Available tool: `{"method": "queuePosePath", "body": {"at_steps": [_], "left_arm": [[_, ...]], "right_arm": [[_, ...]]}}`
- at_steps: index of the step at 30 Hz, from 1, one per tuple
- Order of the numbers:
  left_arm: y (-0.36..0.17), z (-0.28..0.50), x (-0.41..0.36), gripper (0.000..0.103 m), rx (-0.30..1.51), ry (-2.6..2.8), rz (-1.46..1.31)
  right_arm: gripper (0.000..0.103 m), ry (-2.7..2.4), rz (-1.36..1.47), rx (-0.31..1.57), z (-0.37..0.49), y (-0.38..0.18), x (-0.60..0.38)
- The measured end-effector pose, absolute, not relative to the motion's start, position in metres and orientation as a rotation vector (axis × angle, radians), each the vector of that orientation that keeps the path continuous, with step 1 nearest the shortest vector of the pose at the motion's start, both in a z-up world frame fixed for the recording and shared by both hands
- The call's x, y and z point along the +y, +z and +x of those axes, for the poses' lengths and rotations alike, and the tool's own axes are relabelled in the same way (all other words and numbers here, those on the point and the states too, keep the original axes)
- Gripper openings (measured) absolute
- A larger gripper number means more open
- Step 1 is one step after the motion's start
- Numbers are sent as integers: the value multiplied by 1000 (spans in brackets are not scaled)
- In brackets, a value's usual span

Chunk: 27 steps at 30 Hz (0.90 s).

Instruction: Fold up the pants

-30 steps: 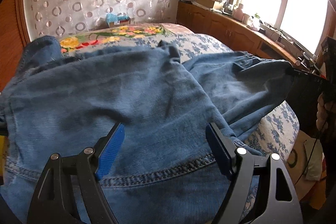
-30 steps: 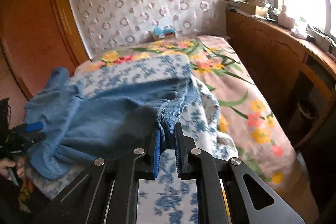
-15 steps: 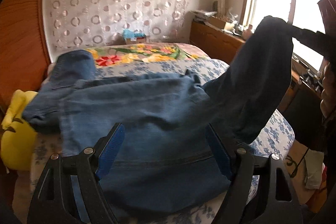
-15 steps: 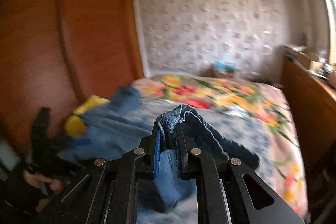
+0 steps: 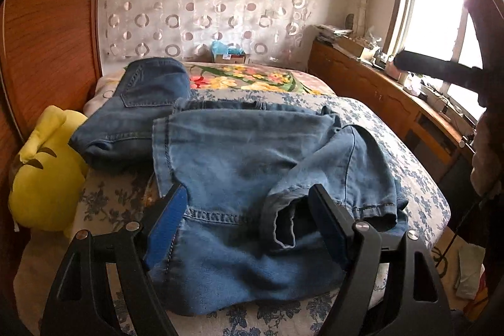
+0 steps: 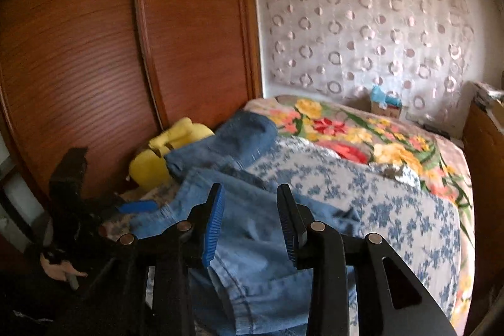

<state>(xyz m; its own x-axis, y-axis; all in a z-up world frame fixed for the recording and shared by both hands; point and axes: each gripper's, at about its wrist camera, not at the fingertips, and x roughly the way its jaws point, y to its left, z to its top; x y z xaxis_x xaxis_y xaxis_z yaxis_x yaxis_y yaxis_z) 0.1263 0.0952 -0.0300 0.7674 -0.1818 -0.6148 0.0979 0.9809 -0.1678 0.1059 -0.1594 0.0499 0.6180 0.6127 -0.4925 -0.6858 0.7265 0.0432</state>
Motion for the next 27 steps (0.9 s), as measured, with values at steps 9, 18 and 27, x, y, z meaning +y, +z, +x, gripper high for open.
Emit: {"method": "queuePosePath", "body": {"at_steps": [9, 18, 27], "left_arm": [[-50, 136, 78, 80, 728, -199, -87], [-60, 140, 74, 69, 752, -220, -59], [-67, 142, 65, 47, 768, -238, -17]], "right_arm": [[44, 660, -163, 605, 113, 43, -150], [52, 604, -107, 696, 89, 32, -165], [52, 625, -28, 785, 78, 21, -152]]}}
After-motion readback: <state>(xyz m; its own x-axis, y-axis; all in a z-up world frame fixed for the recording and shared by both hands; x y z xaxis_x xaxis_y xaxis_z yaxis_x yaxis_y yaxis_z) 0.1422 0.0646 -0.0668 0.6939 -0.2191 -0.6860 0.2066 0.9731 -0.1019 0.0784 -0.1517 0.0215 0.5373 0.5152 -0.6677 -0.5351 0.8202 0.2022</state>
